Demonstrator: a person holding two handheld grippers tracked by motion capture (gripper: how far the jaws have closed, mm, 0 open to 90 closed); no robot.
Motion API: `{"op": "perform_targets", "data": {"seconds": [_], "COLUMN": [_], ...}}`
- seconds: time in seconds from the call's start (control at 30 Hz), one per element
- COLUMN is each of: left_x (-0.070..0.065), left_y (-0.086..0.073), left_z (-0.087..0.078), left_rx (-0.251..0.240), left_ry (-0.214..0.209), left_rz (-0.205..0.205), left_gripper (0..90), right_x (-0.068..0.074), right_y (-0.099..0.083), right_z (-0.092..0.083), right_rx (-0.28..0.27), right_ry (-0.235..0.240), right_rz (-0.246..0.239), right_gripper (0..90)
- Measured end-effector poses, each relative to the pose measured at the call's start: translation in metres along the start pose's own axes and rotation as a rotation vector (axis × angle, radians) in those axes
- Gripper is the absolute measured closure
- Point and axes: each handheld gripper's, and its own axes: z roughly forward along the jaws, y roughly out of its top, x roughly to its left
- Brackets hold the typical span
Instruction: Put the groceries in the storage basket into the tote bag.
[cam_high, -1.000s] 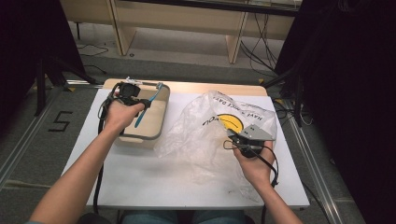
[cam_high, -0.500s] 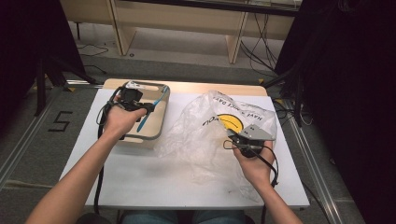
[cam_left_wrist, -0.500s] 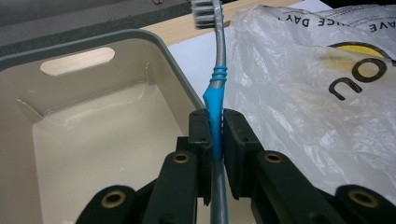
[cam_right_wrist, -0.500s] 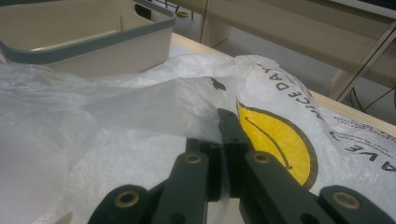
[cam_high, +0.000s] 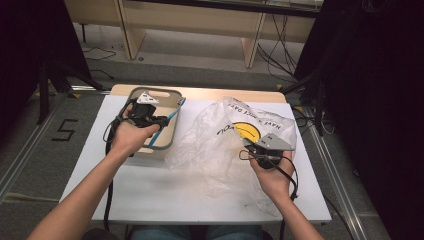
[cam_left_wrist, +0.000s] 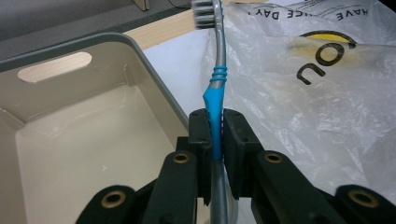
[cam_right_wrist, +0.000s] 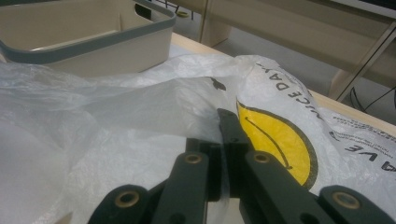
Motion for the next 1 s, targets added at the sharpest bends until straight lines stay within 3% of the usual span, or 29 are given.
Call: {"op": "perform_targets", "data": {"seconds": [0.57, 1.0], "left_x": [-0.016, -0.04], "left_y": [-0.011, -0.02], "left_z": [-0.004, -0.012], "left_rx": [-0.007, -0.024], "left_ry": [-0.042, -0.099], "left_rz": [0.033, 0.076], "left_gripper": [81.7, 81.7], "right_x": [0.0, 0.0], "right_y": [0.0, 0.0], "right_z": [0.0, 0.0], "right_rx": [0.0, 0.001], "right_ry": [-0.001, 0.0], "right_rz": [0.001, 0.004], "right_gripper": [90.0, 90.0]}}
